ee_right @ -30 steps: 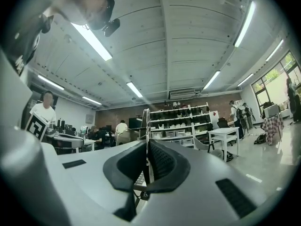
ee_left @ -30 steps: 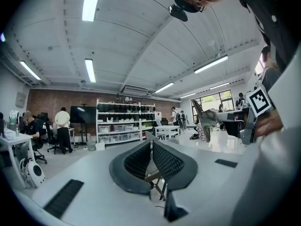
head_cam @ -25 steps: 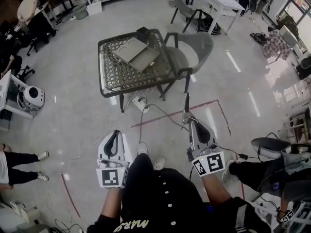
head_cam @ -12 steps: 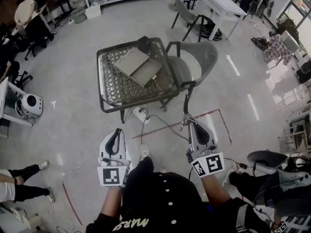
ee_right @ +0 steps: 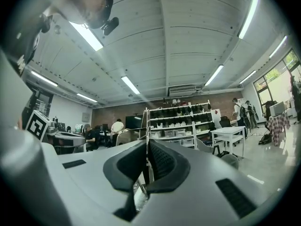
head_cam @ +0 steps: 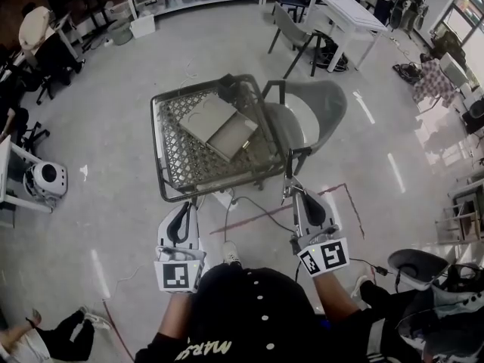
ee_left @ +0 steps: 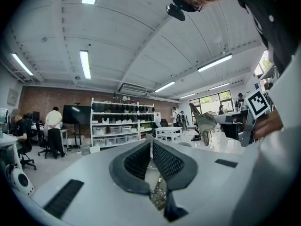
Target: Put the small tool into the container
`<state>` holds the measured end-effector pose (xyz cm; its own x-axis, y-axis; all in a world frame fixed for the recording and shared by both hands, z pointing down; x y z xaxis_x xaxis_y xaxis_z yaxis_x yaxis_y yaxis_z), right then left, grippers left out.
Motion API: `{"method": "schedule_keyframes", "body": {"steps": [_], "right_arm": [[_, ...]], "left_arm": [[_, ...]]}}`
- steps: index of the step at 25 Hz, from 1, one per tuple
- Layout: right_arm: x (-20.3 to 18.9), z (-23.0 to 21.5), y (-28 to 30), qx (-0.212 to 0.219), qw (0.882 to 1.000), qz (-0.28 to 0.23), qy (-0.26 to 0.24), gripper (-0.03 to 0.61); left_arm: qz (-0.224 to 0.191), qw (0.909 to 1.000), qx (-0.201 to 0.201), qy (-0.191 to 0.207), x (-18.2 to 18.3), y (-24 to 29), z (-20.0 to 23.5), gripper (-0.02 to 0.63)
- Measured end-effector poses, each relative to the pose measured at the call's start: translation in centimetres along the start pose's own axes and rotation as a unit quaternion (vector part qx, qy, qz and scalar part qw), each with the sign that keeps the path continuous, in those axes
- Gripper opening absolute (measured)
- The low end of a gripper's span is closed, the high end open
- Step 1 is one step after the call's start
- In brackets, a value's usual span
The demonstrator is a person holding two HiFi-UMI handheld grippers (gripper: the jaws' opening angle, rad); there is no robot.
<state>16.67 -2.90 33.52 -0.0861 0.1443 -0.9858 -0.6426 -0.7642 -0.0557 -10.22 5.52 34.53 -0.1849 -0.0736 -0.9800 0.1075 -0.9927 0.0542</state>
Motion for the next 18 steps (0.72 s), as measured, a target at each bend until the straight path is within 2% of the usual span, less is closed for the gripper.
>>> {"method": "schedule_keyframes", "body": {"steps": [7, 12, 18], "right_arm": [[-0.8, -0.6, 5.4, -0.007, 1.0, -0.003, 0.001, 0.018], [-0.8, -0.6, 8.2, -0.011, 1.0, -0.002, -0.003, 0.018], [-1.2, -1.8, 11.3, -0.017, 1.0, 0.003, -0.002, 0.018]], "left_arm": [[0.005, 1.0, -0.003, -0.002, 0.4, 4.4, 3.5, 0.038], [0.0, 0.9998, -0.019, 0.0, 1.4, 6.8, 5.1, 0.038], [0.014, 0.9996, -0.023, -0.004, 1.1, 9.9, 6.6, 0.039]]}}
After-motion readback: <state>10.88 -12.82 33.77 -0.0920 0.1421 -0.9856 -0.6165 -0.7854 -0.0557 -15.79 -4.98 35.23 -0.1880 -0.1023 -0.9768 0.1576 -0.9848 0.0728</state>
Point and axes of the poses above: the fingertips, and each gripper's own axes: y forward along the fingers, z to its left, x out of its top, the point moved 5 cm from there along -y, backward along the fingers, and after that the axes turned 12 degrees about -y, right-handed, at the moved point
